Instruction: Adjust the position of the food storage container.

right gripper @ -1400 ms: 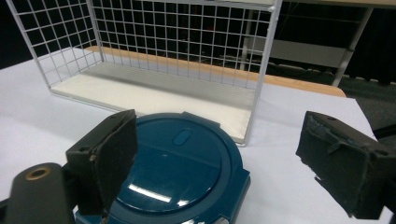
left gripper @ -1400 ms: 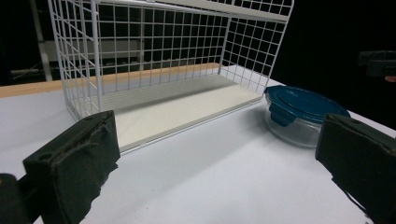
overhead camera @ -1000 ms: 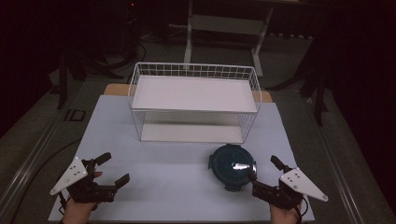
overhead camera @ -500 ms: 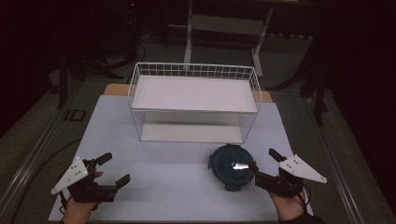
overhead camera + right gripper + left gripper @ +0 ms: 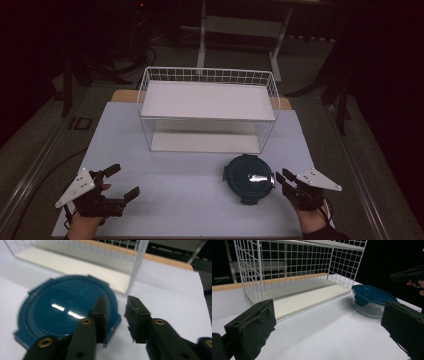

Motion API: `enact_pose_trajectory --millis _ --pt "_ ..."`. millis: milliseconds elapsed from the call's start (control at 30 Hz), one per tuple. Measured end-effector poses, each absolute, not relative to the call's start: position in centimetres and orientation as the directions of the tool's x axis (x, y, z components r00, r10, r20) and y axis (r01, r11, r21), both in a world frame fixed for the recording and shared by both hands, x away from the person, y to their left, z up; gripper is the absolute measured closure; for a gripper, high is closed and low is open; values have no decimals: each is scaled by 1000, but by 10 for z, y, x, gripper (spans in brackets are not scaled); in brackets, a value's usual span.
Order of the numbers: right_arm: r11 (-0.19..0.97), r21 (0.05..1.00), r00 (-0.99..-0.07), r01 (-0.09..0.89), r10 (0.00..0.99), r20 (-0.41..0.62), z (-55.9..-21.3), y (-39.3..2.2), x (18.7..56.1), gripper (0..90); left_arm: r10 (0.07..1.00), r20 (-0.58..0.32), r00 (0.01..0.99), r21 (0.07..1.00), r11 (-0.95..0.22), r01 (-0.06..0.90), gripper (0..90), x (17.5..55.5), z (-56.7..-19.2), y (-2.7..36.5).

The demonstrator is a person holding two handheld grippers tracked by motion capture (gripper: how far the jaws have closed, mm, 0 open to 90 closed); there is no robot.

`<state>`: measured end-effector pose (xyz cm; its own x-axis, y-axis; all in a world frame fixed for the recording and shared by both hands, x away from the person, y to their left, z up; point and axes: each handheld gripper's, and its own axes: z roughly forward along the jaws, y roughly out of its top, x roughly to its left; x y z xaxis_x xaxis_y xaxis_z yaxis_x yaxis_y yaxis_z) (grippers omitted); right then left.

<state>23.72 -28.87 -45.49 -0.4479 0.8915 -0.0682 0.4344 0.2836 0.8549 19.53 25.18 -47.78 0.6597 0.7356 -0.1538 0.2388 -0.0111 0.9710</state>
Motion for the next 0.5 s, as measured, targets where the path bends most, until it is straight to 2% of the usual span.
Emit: enact_pose_trajectory --millis 33,200,500 --pt "285 842 -448 458 892 -58 -460 -292 240 785 735 -153 660 971 -13 240 0 195 -478 252" --pt "290 809 -463 511 886 -26 -473 -298 247 895 732 -156 663 970 -12 242 0 196 -478 251" --pt "298 758 -501 581 864 45 -489 -303 257 900 730 -159 664 970 -11 245 0 196 -478 251"
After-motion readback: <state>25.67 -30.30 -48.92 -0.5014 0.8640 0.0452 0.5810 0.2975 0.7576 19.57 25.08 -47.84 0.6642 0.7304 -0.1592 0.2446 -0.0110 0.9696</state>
